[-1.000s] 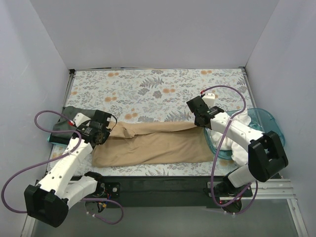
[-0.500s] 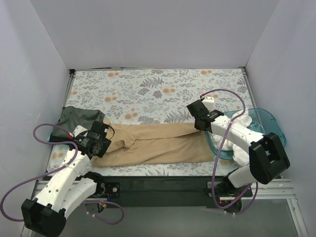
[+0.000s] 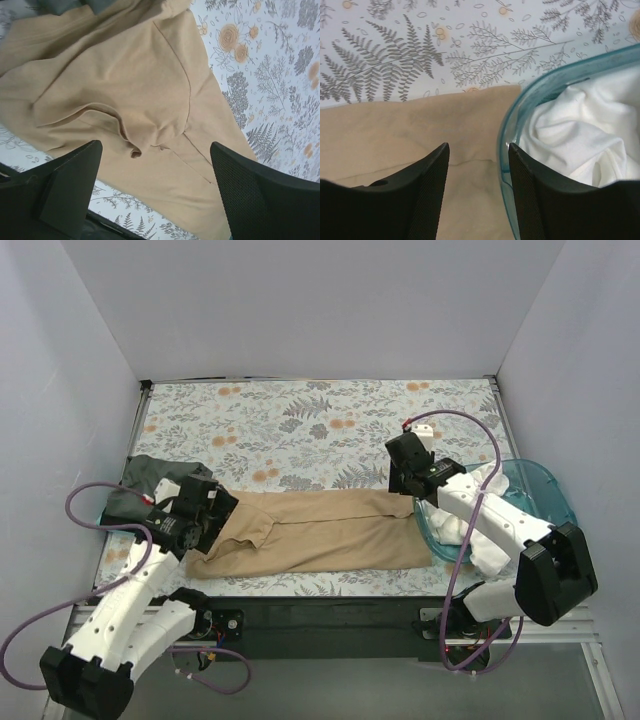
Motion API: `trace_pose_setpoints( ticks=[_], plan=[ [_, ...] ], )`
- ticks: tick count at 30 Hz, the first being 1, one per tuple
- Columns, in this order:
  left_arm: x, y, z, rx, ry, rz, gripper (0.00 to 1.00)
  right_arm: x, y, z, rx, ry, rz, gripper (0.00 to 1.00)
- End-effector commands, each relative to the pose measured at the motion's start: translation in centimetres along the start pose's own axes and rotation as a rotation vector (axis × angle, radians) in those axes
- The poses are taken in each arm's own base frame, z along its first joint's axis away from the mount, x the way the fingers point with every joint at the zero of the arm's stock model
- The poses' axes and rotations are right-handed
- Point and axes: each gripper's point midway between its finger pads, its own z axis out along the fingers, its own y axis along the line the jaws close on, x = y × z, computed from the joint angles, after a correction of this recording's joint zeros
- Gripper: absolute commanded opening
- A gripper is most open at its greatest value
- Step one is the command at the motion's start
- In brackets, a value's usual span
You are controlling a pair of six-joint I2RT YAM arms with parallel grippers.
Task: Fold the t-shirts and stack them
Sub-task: Fold the tshirt
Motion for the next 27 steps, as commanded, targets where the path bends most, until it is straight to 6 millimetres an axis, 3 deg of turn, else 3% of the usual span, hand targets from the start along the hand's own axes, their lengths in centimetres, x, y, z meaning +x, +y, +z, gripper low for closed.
trace_pose_setpoints(
  ticks=[1, 4, 7, 8, 18, 19, 21, 27],
  plan=[
    [1.3, -3.6, 1.4, 0.099, 0.06, 0.058, 0.89, -2.7, 2.9, -0.7, -0.136, -0.048, -0.048, 0.58],
    [2.8, -3.5, 3.7, 0.072, 0.106, 0.1, 0.9, -3.1, 5.2, -0.7, -0.245, -0.048, -0.086, 0.58],
    [3.9, -2.8, 5.9, 0.02, 0.129, 0.132, 0.92, -2.6, 7.3, -0.4, -0.324, -0.027, -0.111, 0.58],
    [4.3, -2.2, 6.6, -0.002, 0.136, 0.144, 0.92, -1.6, 8.0, 0.1, -0.35, 0.005, -0.126, 0.58],
    [6.4, -0.5, 12.2, -0.156, 0.178, 0.198, 0.97, 4.2, 8.4, 4.6, -0.308, 0.178, -0.149, 0.58],
    [6.2, -1.2, 12.6, -0.147, 0.161, 0.197, 0.98, 5.2, 8.2, 5.0, -0.299, 0.201, -0.155, 0.58],
    [6.5, -0.8, 14.0, -0.193, 0.17, 0.219, 0.98, 5.7, 8.1, 5.5, -0.294, 0.208, -0.156, 0.57],
    [6.0, -6.4, 18.0, -0.168, 0.15, 0.276, 0.98, 8.8, 7.2, 5.9, -0.303, 0.255, -0.171, 0.56]
  ],
)
